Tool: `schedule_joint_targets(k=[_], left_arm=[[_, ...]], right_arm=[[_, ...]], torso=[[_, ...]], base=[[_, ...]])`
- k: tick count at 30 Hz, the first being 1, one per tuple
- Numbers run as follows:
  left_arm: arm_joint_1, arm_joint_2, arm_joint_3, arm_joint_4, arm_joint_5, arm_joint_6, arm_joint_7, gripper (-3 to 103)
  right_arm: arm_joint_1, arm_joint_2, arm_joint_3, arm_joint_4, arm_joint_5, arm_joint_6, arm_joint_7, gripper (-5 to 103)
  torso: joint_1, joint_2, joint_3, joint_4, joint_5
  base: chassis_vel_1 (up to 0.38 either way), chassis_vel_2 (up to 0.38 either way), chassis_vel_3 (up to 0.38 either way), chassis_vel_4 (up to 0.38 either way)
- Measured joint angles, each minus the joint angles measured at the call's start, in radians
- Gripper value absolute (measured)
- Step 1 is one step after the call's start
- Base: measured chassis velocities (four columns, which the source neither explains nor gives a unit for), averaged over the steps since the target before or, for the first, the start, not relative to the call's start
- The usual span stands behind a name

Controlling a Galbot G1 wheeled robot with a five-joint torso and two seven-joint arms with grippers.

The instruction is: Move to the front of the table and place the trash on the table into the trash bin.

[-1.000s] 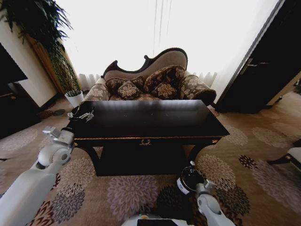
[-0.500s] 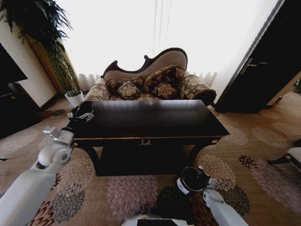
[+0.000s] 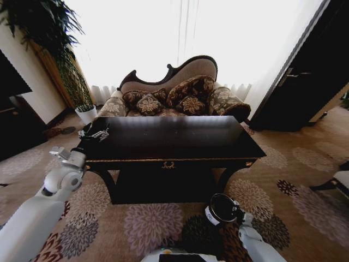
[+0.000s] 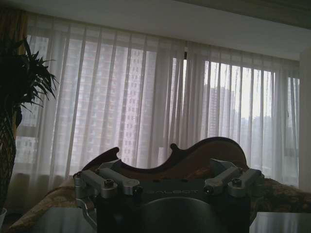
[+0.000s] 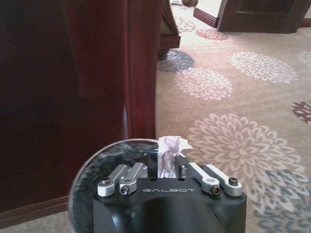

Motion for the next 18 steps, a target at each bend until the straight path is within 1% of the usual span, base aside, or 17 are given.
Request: schedule_joint_targets(k=[1, 2, 6, 8, 11, 12, 15, 17, 18], left_arm=[[0.0, 0.0, 0.0, 0.0, 0.0, 0.0, 0.0, 100], [0.0, 0.0, 0.0, 0.0, 0.0, 0.0, 0.0, 100], [0.0, 0.0, 0.0, 0.0, 0.0, 0.0, 0.0, 100], [0.0, 0.0, 0.0, 0.0, 0.0, 0.0, 0.0, 100], [0.0, 0.0, 0.0, 0.0, 0.0, 0.0, 0.0, 100], [0.0, 0.0, 0.0, 0.0, 0.0, 0.0, 0.0, 100], [0.0, 0.0, 0.0, 0.0, 0.0, 0.0, 0.0, 100], [0.0, 0.0, 0.0, 0.0, 0.0, 0.0, 0.0, 100], [0.0, 0.0, 0.0, 0.0, 0.0, 0.0, 0.0, 100]], right_arm=[[0.0, 0.002, -0.001, 0.001, -0.001, 0.0, 0.0, 30], [0.0, 0.002, -0.001, 0.001, -0.001, 0.0, 0.0, 30], [0.003, 0.005, -0.01, -0.004, -0.01, 0.0, -0.001, 51], [0.002, 0.005, -0.011, -0.005, -0.012, 0.0, -0.002, 51], [0.002, 0.011, -0.016, -0.005, -0.02, 0.0, -0.004, 68], [0.002, 0.011, -0.016, -0.005, -0.02, 0.0, -0.004, 68], [0.0, 0.02, -0.017, -0.004, -0.024, 0.0, -0.004, 84], [-0.002, 0.021, -0.017, -0.001, -0.024, 0.001, -0.003, 84], [-0.004, 0.022, -0.017, 0.002, -0.025, 0.001, -0.003, 90]], torso=[[0.0, 0.0, 0.0, 0.0001, 0.0], [0.0, 0.0, 0.0, 0.0001, 0.0], [0.0, 0.0, 0.0, 0.0002, -0.0003], [0.0, 0.0, 0.0, 0.0001, -0.0004], [0.0, 0.0, 0.0, 0.0001, -0.0003], [0.0, 0.0, 0.0, 0.0001, -0.0003], [0.0, 0.0, 0.0, 0.0002, -0.0003], [0.0, 0.0, 0.0, 0.0002, -0.0003], [0.0, 0.0, 0.0, 0.0002, -0.0003]], base=[[0.0, 0.0, 0.0, 0.0], [0.0, 0.0, 0.0, 0.0], [0.0, 0.0, 0.0, 0.0], [0.0, 0.0, 0.0, 0.0], [0.0, 0.0, 0.0, 0.0], [0.0, 0.0, 0.0, 0.0], [0.0, 0.0, 0.0, 0.0], [0.0, 0.0, 0.0, 0.0], [0.0, 0.0, 0.0, 0.0]])
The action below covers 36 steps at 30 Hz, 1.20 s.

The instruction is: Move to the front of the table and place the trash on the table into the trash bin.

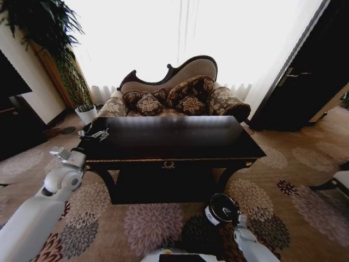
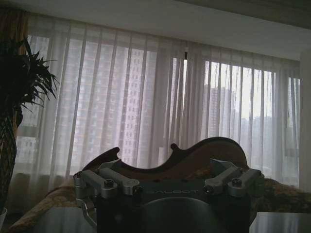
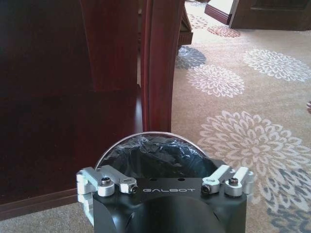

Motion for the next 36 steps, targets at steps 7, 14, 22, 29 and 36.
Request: schedule_joint_targets(k=[7, 14, 22, 29, 36], left_arm=[[0.0, 0.0, 0.0, 0.0, 0.0, 0.0, 0.0, 100], [0.0, 0.0, 0.0, 0.0, 0.0, 0.0, 0.0, 100], [0.0, 0.0, 0.0, 0.0, 0.0, 0.0, 0.0, 100], [0.0, 0.0, 0.0, 0.0, 0.0, 0.0, 0.0, 100], [0.0, 0.0, 0.0, 0.0, 0.0, 0.0, 0.0, 100]], right_arm=[[-0.077, 0.022, 0.031, 0.104, -0.001, 0.003, -0.009, 100], [-0.252, 0.1, 0.097, 0.348, -0.036, 0.004, -0.021, 100], [-0.455, 0.167, 0.18, 0.706, -0.068, 0.022, -0.029, 100], [-0.624, 0.209, 0.254, 1.025, -0.06, 0.04, -0.043, 100], [-0.722, 0.254, 0.289, 1.19, -0.109, 0.093, -0.051, 100]], torso=[[0.0, 0.0, 0.0, 0.0, -0.0001], [0.0, 0.0, 0.0, -0.0002, 0.0001], [0.0, 0.0, 0.0, -0.0001, -0.0003], [0.0, 0.0, 0.0, 0.0, -0.0003], [0.0, 0.0, 0.0, -0.0002, 0.0001]], base=[[0.0, 0.0, 0.0, 0.0], [0.0, 0.0, 0.0, 0.0], [0.0, 0.0, 0.0, 0.0], [0.0, 0.0, 0.0, 0.0], [0.0, 0.0, 0.0, 0.0]])
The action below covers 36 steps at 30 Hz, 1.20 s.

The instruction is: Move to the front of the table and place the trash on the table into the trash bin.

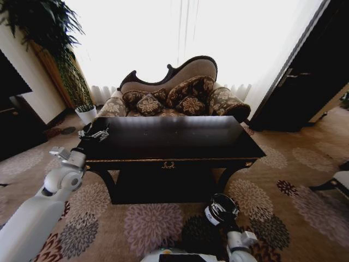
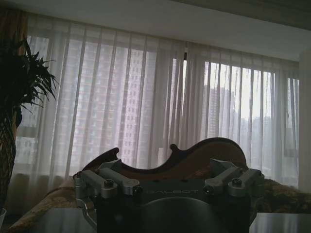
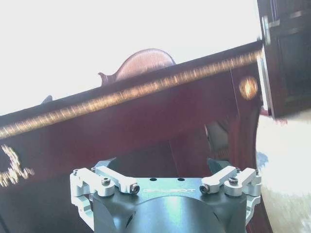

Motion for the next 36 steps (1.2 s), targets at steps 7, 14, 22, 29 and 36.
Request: schedule_joint_targets(k=[7, 14, 22, 29, 36], left_arm=[[0.0, 0.0, 0.0, 0.0, 0.0, 0.0, 0.0, 100], [0.0, 0.0, 0.0, 0.0, 0.0, 0.0, 0.0, 100], [0.0, 0.0, 0.0, 0.0, 0.0, 0.0, 0.0, 100], [0.0, 0.0, 0.0, 0.0, 0.0, 0.0, 0.0, 100], [0.0, 0.0, 0.0, 0.0, 0.0, 0.0, 0.0, 100]], right_arm=[[0.0, -0.007, 0.053, 0.079, -0.041, 0.007, -0.005, 100], [0.03, -0.082, 0.121, 0.17, 0.02, -0.05, 0.0, 100], [0.148, -0.248, 0.144, 0.213, 0.072, -0.141, 0.019, 100], [0.312, -0.466, 0.113, 0.123, 0.128, -0.195, 0.045, 100], [0.446, -0.567, 0.034, 0.013, 0.185, -0.217, 0.068, 100]], torso=[[0.0, 0.0, 0.0, 0.0001, 0.0], [0.0, 0.0, 0.0, 0.0001, 0.0], [0.0, 0.0, 0.0, 0.0, 0.0001], [0.0, 0.0, 0.0, 0.0002, 0.0003], [0.0, 0.0, 0.0, 0.0002, 0.0001]], base=[[0.0, 0.0, 0.0, 0.0], [0.0, 0.0, 0.0, 0.0], [0.0, 0.0, 0.0, 0.0], [0.0, 0.0, 0.0, 0.0], [0.0, 0.0, 0.0, 0.0]])
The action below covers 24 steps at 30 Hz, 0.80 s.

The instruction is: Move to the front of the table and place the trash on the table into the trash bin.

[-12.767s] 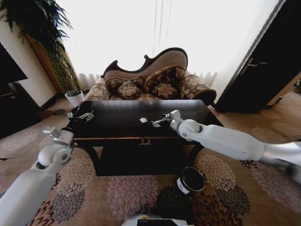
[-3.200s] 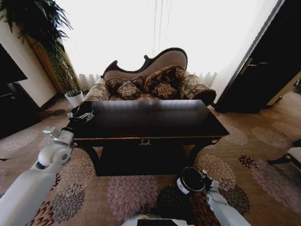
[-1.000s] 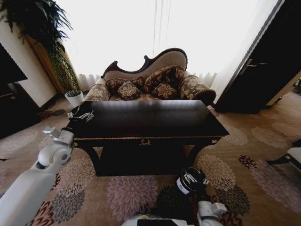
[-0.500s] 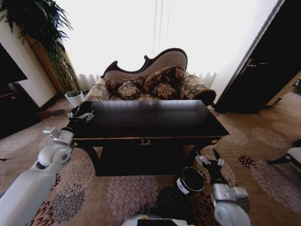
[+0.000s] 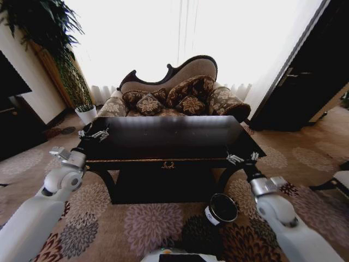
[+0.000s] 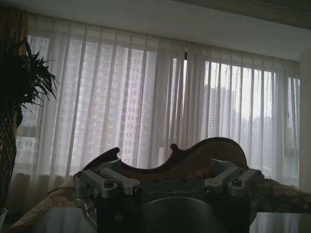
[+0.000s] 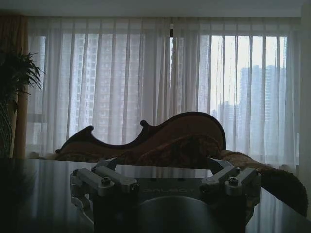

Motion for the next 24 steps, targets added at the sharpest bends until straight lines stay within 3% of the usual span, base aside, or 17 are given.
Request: schedule_joint_targets(k=[14, 24], left_arm=[[0.0, 0.0, 0.0, 0.0, 0.0, 0.0, 0.0, 100], [0.0, 0.0, 0.0, 0.0, 0.0, 0.0, 0.0, 100]], right_arm=[[0.325, -0.138, -0.194, -0.109, 0.131, -0.077, 0.066, 100], [0.384, -0.178, -0.217, -0.117, 0.163, -0.092, 0.076, 100]], torso=[[0.0, 0.0, 0.0, 0.0001, -0.0002], [0.0, 0.0, 0.0, -0.0002, -0.0002]], base=[[0.0, 0.0, 0.0, 0.0], [0.0, 0.0, 0.0, 0.0]])
